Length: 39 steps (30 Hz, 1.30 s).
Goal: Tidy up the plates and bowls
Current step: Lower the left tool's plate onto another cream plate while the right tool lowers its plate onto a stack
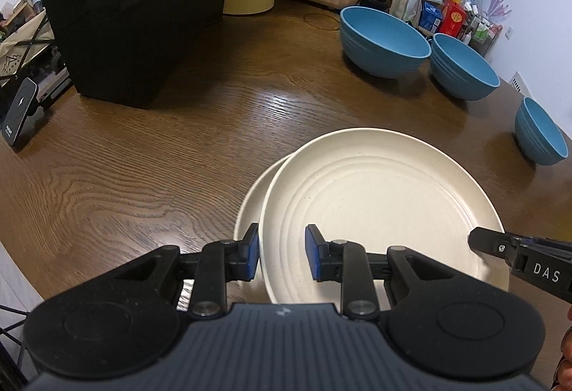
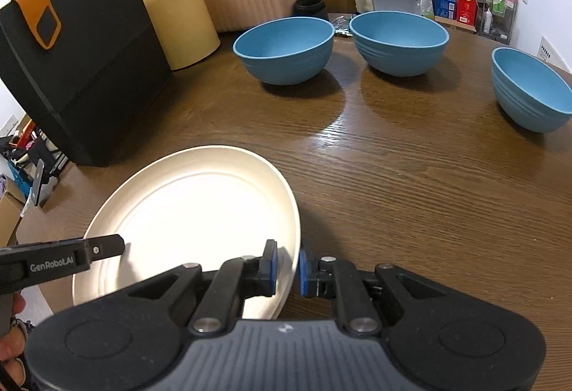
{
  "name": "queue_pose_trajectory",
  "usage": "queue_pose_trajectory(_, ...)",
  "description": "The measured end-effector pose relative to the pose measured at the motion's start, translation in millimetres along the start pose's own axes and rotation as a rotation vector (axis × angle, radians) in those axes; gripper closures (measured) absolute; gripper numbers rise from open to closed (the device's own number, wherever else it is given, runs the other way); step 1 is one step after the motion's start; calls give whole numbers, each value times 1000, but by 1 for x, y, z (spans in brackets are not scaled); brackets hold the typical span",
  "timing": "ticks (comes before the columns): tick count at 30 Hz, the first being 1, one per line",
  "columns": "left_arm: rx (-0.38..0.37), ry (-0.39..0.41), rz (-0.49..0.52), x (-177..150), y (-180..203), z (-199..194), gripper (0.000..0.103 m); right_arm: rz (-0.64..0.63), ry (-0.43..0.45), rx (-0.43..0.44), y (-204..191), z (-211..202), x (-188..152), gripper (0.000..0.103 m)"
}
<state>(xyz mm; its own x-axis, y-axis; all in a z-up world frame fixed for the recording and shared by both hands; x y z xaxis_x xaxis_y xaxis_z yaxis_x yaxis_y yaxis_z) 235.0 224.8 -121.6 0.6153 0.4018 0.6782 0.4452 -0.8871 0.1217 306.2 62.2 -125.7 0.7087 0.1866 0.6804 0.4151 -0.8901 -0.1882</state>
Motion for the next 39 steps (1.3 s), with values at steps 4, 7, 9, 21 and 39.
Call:
queue_pose_trajectory(4, 3, -13, 8, 0, -7, 9, 76, -10, -5, -5, -6, 9, -2, 91)
queue_pose_trajectory(7, -1, -14, 18, 0, -10, 14, 76, -21, -8, -12, -10, 14, -4, 91)
queue_pose_trajectory(9, -3, -9, 32, 1, -9, 15, 76, -32, -9, -22, -11, 16, -5, 90)
queue_pose_trajectory(21, 11, -4, 133, 1, -1, 22, 76, -84, -18, -65, -16, 24, -11, 88)
queue_pose_trajectory(39, 44, -11, 185, 1, -3, 27, 76, -137, -25, -79, -21, 29, -14, 88)
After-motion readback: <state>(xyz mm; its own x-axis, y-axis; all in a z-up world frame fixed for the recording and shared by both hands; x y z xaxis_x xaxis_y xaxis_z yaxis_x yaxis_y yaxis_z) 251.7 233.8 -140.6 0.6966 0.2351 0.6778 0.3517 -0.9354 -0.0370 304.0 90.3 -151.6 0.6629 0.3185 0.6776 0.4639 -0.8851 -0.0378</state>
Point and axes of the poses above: each gripper's, at about its wrist camera, not at the fingertips, and z roughly the way its jaws point, y to its right, x to its top, the point moved 7 cm from there along z, roughly the way its jaws point, and after that the axes turned 11 degrees about y, right-handed, at the moved point
